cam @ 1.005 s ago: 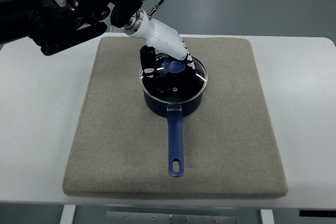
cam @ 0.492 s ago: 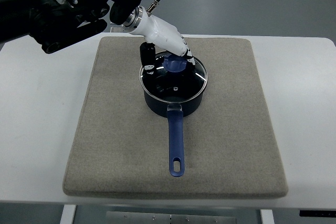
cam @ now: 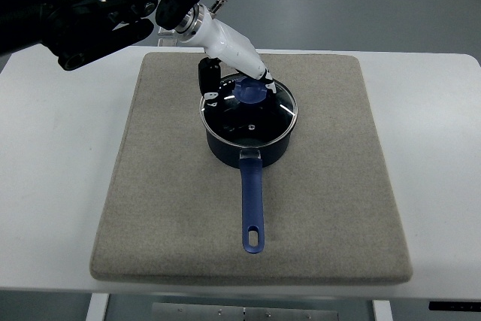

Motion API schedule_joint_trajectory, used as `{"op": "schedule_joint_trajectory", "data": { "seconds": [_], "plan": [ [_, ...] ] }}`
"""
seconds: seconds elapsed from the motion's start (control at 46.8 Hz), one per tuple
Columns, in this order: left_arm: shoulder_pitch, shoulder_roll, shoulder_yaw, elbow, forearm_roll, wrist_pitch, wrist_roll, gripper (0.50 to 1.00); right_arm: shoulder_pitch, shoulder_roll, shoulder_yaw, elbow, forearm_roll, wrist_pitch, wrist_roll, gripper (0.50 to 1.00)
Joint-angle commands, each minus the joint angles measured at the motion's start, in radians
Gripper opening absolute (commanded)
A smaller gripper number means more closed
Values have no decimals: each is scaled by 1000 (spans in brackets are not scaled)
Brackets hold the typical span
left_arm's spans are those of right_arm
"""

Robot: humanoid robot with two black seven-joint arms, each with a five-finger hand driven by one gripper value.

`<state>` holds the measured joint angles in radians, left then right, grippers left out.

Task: Open pot lid and place left with left hand
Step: 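Close the left hand fingers around the blue lid knob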

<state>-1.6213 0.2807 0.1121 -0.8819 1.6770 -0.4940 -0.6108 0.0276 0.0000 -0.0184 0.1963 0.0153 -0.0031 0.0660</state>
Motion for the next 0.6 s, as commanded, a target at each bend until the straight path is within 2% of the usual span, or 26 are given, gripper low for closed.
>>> {"op": "schedule_joint_trajectory", "data": {
  "seconds": [0.0,0.577],
  "plan": [
    [0,0,0,1,0,2,0,962,0,0,0,0,0,0,0,917],
    [-15,0,-2,14,0,9,0,954,0,0,0,0,0,0,0,917]
  ]
}}
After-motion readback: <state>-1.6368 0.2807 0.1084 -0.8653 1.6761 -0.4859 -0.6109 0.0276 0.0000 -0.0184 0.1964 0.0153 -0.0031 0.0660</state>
